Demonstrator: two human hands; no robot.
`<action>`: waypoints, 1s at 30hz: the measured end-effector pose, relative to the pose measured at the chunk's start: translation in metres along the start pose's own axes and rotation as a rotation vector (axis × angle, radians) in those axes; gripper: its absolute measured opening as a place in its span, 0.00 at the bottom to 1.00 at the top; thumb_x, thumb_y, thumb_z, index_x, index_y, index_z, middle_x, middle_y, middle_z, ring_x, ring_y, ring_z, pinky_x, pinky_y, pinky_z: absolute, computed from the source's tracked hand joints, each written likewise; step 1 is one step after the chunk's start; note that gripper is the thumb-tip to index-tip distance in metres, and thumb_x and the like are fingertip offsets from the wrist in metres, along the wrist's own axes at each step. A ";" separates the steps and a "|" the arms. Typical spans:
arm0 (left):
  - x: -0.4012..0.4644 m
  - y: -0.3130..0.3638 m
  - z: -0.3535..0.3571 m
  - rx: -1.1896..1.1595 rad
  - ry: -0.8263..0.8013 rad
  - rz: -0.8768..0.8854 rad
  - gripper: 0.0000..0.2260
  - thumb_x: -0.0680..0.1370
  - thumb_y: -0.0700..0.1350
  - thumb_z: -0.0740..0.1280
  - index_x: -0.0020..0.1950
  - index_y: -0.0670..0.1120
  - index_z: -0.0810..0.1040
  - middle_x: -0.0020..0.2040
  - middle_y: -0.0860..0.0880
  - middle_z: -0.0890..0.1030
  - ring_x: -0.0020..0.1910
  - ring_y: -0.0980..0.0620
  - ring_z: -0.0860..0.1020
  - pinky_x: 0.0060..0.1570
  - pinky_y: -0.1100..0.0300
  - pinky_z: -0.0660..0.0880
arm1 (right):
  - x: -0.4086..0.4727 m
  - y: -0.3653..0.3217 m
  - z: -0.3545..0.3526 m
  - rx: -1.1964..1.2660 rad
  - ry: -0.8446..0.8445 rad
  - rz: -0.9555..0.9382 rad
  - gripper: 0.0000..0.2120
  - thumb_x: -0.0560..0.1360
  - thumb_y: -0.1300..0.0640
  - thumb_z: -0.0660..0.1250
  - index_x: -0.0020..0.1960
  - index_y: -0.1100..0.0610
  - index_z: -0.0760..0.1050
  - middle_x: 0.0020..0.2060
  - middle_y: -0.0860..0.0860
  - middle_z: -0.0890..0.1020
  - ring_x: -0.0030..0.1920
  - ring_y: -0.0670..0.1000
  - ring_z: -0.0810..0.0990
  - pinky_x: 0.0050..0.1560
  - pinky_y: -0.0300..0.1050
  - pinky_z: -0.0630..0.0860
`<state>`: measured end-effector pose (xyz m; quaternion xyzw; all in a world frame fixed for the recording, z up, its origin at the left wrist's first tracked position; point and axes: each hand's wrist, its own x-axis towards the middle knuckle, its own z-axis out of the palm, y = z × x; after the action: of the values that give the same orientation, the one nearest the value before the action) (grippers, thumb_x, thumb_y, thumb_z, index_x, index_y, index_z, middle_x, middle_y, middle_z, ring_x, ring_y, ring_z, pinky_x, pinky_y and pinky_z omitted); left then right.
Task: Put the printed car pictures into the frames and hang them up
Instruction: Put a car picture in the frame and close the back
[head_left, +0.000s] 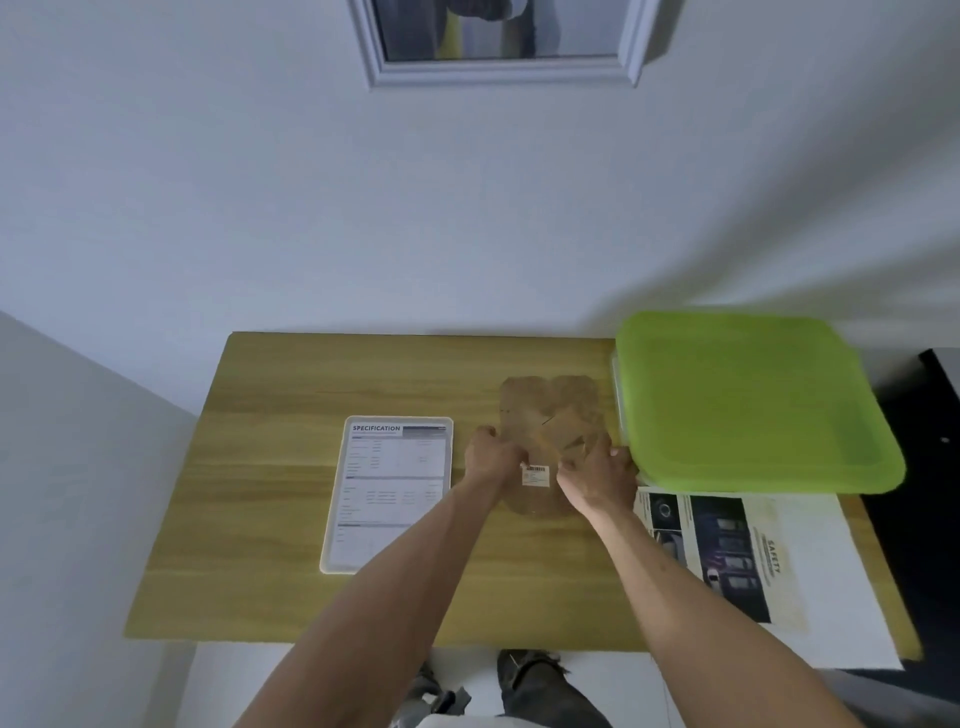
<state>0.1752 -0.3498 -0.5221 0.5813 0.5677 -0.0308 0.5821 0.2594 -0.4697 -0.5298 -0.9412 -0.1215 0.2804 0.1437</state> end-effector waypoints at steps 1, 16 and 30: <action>0.001 -0.001 -0.002 -0.056 -0.007 -0.015 0.25 0.63 0.37 0.71 0.60 0.41 0.76 0.56 0.43 0.81 0.52 0.44 0.80 0.46 0.50 0.80 | 0.003 0.000 -0.001 0.046 -0.005 0.017 0.30 0.76 0.48 0.65 0.73 0.57 0.61 0.65 0.64 0.71 0.64 0.65 0.71 0.61 0.56 0.74; -0.009 -0.017 -0.116 0.082 0.041 0.312 0.25 0.69 0.36 0.73 0.63 0.52 0.76 0.41 0.49 0.81 0.42 0.52 0.81 0.39 0.58 0.79 | -0.014 -0.035 -0.002 0.569 -0.117 -0.183 0.28 0.71 0.52 0.77 0.69 0.47 0.73 0.43 0.49 0.76 0.43 0.48 0.77 0.42 0.41 0.73; -0.003 -0.093 -0.226 0.374 0.062 0.421 0.22 0.66 0.37 0.75 0.60 0.42 0.79 0.47 0.45 0.78 0.38 0.54 0.76 0.30 0.71 0.70 | -0.083 -0.090 0.087 0.492 -0.147 -0.234 0.33 0.67 0.53 0.80 0.69 0.50 0.72 0.40 0.47 0.80 0.41 0.47 0.79 0.42 0.39 0.72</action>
<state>-0.0319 -0.2206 -0.5071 0.7845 0.4365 0.0044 0.4406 0.1293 -0.3945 -0.5283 -0.8349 -0.1677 0.3503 0.3900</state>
